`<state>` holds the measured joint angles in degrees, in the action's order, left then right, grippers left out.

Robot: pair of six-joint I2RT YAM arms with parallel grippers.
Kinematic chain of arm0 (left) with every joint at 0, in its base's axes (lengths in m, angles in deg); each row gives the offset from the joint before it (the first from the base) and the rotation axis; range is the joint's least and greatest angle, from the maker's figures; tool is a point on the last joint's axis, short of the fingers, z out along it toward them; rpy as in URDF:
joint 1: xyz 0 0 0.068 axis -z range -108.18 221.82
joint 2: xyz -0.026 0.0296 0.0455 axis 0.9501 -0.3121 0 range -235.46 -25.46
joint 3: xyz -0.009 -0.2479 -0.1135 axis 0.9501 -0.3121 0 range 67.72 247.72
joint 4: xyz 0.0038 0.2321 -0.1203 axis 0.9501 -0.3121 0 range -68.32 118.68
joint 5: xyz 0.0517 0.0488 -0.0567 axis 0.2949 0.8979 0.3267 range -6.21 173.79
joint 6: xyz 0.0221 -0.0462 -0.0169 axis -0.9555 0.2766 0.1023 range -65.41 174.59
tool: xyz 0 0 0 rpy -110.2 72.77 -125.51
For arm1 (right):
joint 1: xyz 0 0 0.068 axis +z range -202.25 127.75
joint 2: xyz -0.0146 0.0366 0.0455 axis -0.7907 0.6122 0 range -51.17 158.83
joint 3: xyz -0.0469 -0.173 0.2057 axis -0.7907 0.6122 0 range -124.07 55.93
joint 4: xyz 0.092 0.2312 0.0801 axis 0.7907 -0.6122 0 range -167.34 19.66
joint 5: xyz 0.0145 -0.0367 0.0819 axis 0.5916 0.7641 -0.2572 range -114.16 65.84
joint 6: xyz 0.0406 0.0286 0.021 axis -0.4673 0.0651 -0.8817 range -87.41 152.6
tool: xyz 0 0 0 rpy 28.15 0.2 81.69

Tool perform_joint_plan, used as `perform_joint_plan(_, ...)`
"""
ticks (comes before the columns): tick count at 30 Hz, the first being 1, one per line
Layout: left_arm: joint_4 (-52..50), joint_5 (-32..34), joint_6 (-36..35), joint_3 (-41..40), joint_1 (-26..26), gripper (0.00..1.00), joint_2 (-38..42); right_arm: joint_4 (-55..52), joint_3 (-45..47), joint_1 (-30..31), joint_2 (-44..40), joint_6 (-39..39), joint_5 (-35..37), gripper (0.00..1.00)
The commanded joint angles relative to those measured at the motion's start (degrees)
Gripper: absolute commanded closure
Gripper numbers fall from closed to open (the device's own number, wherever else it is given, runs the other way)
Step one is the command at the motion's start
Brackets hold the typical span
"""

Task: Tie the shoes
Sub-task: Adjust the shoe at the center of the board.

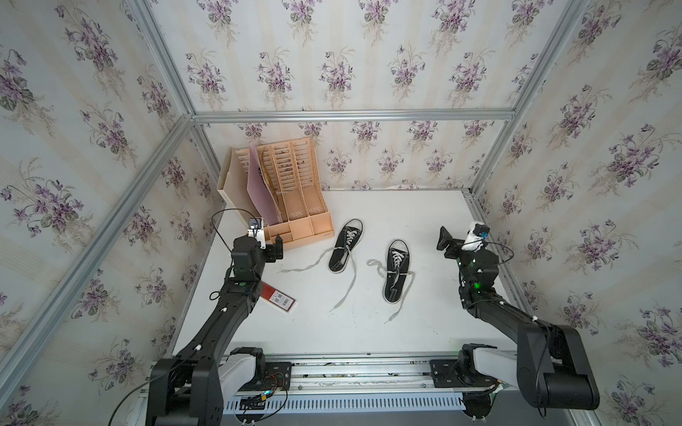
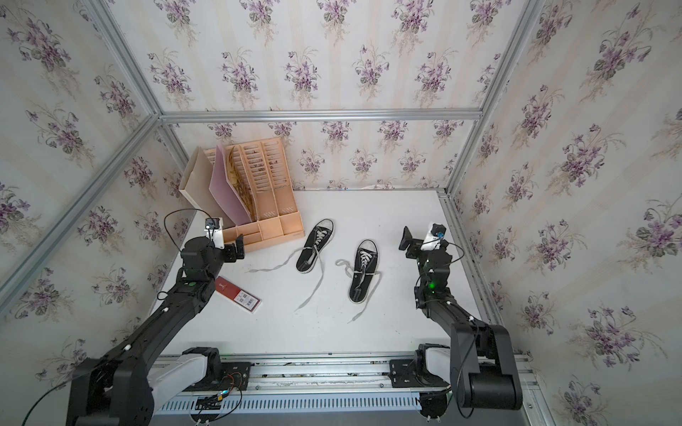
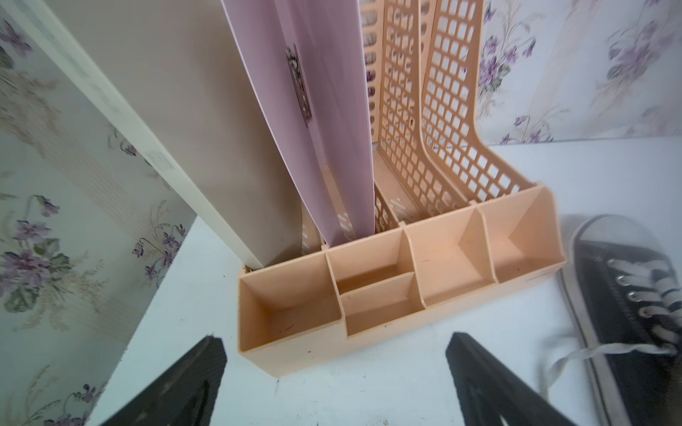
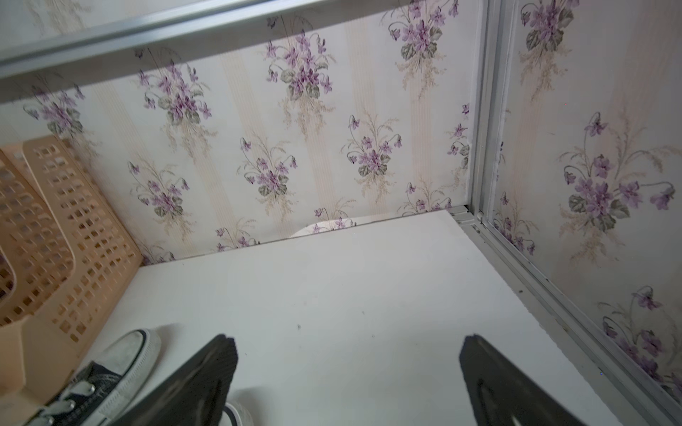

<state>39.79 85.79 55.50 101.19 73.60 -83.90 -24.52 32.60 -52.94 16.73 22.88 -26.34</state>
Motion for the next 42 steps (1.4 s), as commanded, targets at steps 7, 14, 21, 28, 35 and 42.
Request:
perform_joint_plan(7, -28.15, -8.56, 2.61, 10.19, 12.41, 0.01, 6.25, -48.18, -19.02, 7.68, 5.72, -13.87, -8.81, 0.02)
perform_joint_plan(14, -26.18, -8.80, 1.45, 13.53, 22.54, 0.01, -3.44, -60.83, -32.25, 15.70, 18.08, -17.34, -6.31, 0.12)
perform_joint_plan(21, -19.41, -7.21, 3.13, 12.41, 25.59, 0.00, -7.25, -69.56, -40.29, 23.19, 29.08, -21.68, 1.95, 0.28)
perform_joint_plan(28, -19.25, -7.19, 1.09, 14.19, 26.34, 0.01, -9.90, -71.05, -40.29, 25.47, 32.12, -24.47, 4.55, 0.48)
perform_joint_plan(35, -18.89, -9.27, -1.68, 16.55, 26.83, 0.01, -13.08, -72.43, -41.23, 26.34, 34.40, -24.59, 4.98, 0.72)
perform_joint_plan(42, -19.63, -11.87, -7.34, 20.23, 29.52, 0.01, -18.74, -74.96, -43.95, 24.07, 33.68, -22.04, 8.56, 1.00)
